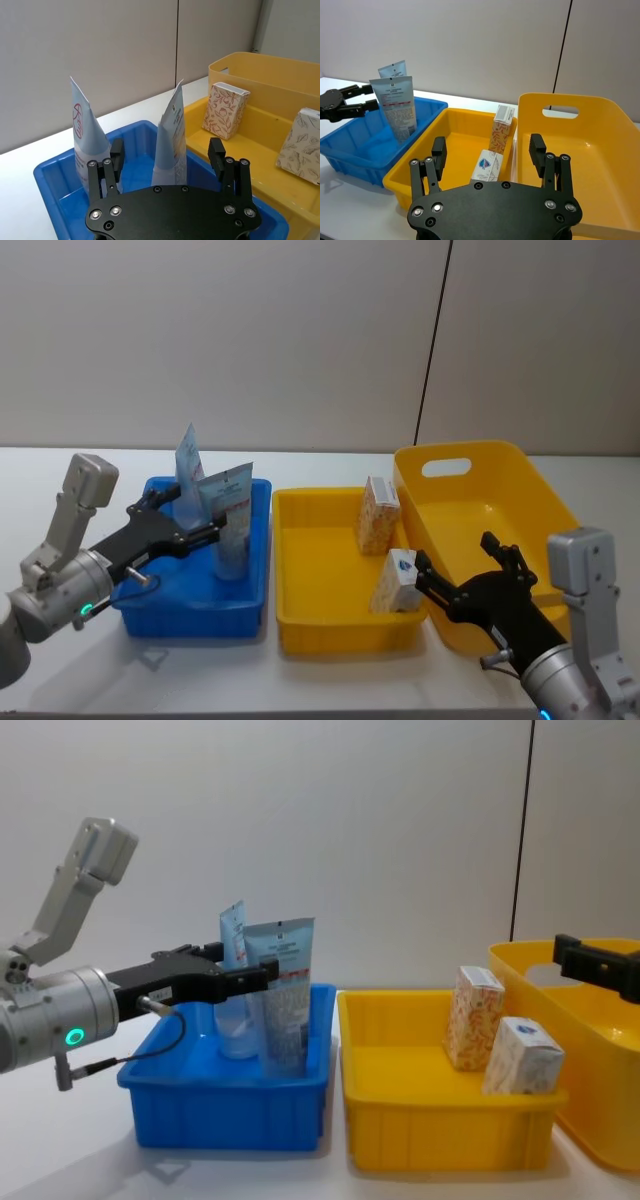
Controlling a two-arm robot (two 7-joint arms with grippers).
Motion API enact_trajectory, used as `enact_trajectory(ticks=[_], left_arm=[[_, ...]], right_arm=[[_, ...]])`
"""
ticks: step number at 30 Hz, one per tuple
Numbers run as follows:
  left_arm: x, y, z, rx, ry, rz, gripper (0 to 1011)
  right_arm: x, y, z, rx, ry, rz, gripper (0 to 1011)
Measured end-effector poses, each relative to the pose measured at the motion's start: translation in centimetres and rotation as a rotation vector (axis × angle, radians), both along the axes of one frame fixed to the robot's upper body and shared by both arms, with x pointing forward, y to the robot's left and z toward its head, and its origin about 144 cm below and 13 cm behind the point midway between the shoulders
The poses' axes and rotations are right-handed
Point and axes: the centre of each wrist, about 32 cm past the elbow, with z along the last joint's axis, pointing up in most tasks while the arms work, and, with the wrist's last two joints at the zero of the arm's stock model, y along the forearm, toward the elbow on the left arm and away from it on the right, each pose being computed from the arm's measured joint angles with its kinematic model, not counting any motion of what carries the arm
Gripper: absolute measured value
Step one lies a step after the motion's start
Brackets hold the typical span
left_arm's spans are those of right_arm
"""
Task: Bimanual collaborative sorting of washing and personal care products
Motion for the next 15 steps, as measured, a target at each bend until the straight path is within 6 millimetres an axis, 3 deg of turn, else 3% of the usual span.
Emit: enact_trajectory(ticks=[15], left_arm=[[1.6, -0.4, -0.6, -0.017, 0.014, -0.033, 1001]], right_arm=[[0.0, 0.0, 0.0, 0.0, 0.0, 0.0, 1002]])
